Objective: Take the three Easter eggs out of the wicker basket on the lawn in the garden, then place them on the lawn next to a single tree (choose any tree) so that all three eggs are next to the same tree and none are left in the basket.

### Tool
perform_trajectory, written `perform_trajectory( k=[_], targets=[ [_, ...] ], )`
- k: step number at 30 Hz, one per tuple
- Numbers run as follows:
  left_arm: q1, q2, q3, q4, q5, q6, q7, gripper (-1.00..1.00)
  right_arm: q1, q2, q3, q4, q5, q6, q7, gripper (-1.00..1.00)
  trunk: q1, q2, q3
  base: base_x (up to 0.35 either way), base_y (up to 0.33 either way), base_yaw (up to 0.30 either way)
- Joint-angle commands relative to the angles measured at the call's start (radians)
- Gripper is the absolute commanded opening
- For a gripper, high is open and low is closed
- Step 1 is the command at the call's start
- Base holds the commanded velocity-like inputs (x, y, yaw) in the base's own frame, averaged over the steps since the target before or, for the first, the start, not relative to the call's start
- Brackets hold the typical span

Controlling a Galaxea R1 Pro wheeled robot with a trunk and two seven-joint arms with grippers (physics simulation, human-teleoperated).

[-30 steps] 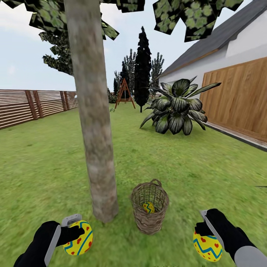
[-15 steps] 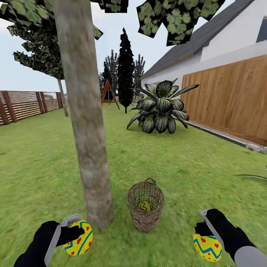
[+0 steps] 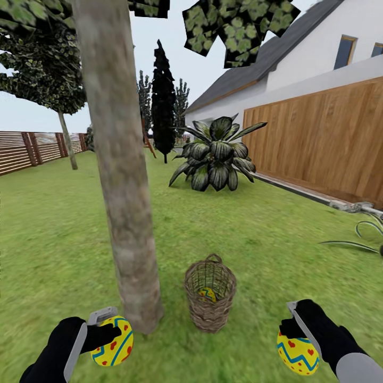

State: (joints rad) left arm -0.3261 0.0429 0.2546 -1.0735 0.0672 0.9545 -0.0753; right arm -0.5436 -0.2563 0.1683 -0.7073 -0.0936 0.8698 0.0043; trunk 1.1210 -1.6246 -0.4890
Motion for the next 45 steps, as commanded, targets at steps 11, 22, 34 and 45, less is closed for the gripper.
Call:
perform_trajectory(
  k=[11,22,34,45],
  targets=[
    [-0.001,0.000,0.002,0.000,0.006,0.004,0.000,-1.00,-0.001,-0.003,0.004,-0.001,-0.011,0.005,-0.004,-1.00,0.000,-0.001,-0.001,0.000,0.344,-0.001],
    [-0.001,0.000,0.003,0.000,0.008,0.003,-0.001,-1.00,0.000,-0.003,0.003,-0.001,-0.010,0.005,-0.004,-1.00,0.000,-0.001,-0.001,0.114,0.310,0.000],
    [-0.001,0.001,0.009,0.000,0.007,0.003,0.001,-1.00,0.000,-0.003,0.005,-0.001,-0.011,0.005,-0.004,-1.00,0.000,-0.001,-0.001,0.195,0.094,0.000],
    [-0.001,0.004,0.018,0.000,0.007,0.004,0.002,-1.00,-0.001,-0.001,0.005,0.013,-0.011,-0.031,-0.004,-1.00,0.027,-0.050,-0.023,0.000,0.000,0.000]
  ],
)
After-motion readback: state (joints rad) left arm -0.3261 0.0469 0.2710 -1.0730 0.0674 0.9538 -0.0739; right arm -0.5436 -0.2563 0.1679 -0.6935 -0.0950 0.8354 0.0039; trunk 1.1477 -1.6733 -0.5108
